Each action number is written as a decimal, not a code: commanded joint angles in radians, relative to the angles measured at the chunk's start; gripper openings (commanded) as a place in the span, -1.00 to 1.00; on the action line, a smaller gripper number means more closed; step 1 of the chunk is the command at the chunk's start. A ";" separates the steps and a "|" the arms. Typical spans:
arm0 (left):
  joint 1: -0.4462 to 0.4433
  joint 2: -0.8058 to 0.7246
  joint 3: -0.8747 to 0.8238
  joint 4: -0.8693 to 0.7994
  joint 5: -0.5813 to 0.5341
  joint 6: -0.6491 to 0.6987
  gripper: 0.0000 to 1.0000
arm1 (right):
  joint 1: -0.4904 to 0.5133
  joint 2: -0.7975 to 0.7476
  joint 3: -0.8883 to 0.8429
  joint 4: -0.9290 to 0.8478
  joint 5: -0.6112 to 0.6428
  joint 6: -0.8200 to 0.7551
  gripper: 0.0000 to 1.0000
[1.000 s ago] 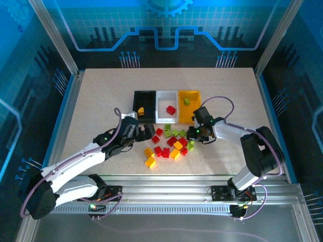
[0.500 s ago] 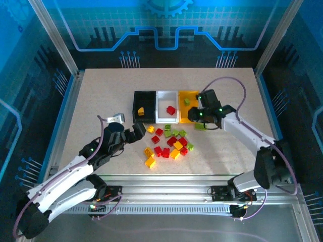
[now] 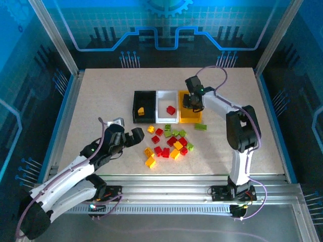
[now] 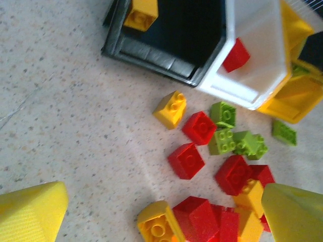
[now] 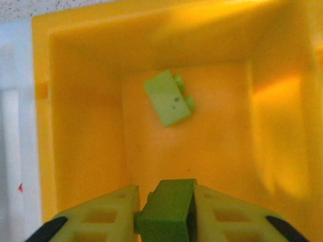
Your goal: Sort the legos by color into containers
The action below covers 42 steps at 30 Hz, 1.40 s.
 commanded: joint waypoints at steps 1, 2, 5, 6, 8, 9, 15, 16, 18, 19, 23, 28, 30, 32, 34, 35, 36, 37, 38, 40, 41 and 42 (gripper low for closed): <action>0.013 0.023 0.044 -0.052 0.035 0.021 0.98 | -0.014 -0.004 0.054 -0.033 0.012 0.031 -0.17; 0.016 0.031 0.048 -0.053 0.038 0.026 0.98 | -0.015 -0.017 0.049 -0.026 0.002 0.034 -0.09; 0.017 0.052 0.056 -0.052 0.044 0.038 0.98 | -0.012 -0.069 0.020 0.000 -0.009 0.037 0.06; 0.018 0.061 0.060 -0.050 0.048 0.042 0.98 | -0.010 -0.089 0.009 0.008 -0.011 0.035 0.10; 0.021 0.082 0.067 -0.046 0.054 0.043 0.98 | -0.004 -0.131 -0.015 0.012 -0.017 0.031 0.17; 0.022 0.092 0.069 -0.041 0.064 0.046 0.98 | -0.001 -0.148 -0.029 0.015 -0.019 0.032 0.18; 0.024 0.195 0.112 -0.027 0.125 0.082 0.95 | 0.033 -0.330 -0.190 0.054 -0.068 0.025 0.24; 0.023 0.219 0.125 -0.037 0.139 0.092 0.92 | 0.043 -0.358 -0.222 0.057 -0.072 0.020 0.24; 0.015 0.272 0.160 -0.076 0.164 0.113 0.83 | 0.060 -0.405 -0.281 0.058 -0.074 0.016 0.24; 0.003 0.293 0.171 -0.094 0.166 0.121 0.82 | 0.068 -0.427 -0.313 0.060 -0.076 0.016 0.24; -0.096 0.363 0.177 -0.141 0.145 0.158 0.77 | 0.082 -0.507 -0.433 0.075 -0.083 0.027 0.24; -0.220 0.418 0.161 -0.166 0.147 0.147 0.74 | 0.081 -0.573 -0.528 0.092 -0.075 0.039 0.24; -0.282 0.428 0.162 -0.191 0.115 0.145 0.79 | 0.081 -0.585 -0.546 0.092 -0.068 0.038 0.24; -0.327 0.447 0.162 -0.212 0.084 0.148 0.81 | 0.079 -0.594 -0.561 0.095 -0.068 0.040 0.25; -0.360 0.478 0.160 -0.212 0.067 0.147 0.79 | 0.079 -0.600 -0.574 0.100 -0.068 0.045 0.25; -0.371 0.491 0.163 -0.212 0.059 0.149 0.76 | 0.078 -0.602 -0.578 0.103 -0.069 0.047 0.25; -0.381 0.512 0.167 -0.212 0.048 0.149 0.72 | 0.078 -0.604 -0.581 0.104 -0.069 0.048 0.25; -0.391 0.528 0.171 -0.212 0.040 0.148 0.69 | 0.077 -0.605 -0.582 0.104 -0.069 0.048 0.25; -0.404 0.545 0.178 -0.214 0.025 0.146 0.65 | 0.076 -0.608 -0.583 0.104 -0.069 0.048 0.25; -0.429 0.575 0.187 -0.212 -0.005 0.144 0.61 | 0.075 -0.613 -0.586 0.104 -0.069 0.049 0.25; -0.436 0.588 0.191 -0.212 -0.021 0.145 0.57 | 0.074 -0.617 -0.588 0.102 -0.069 0.048 0.25; -0.444 0.601 0.194 -0.211 -0.033 0.144 0.52 | 0.073 -0.621 -0.587 0.101 -0.071 0.049 0.25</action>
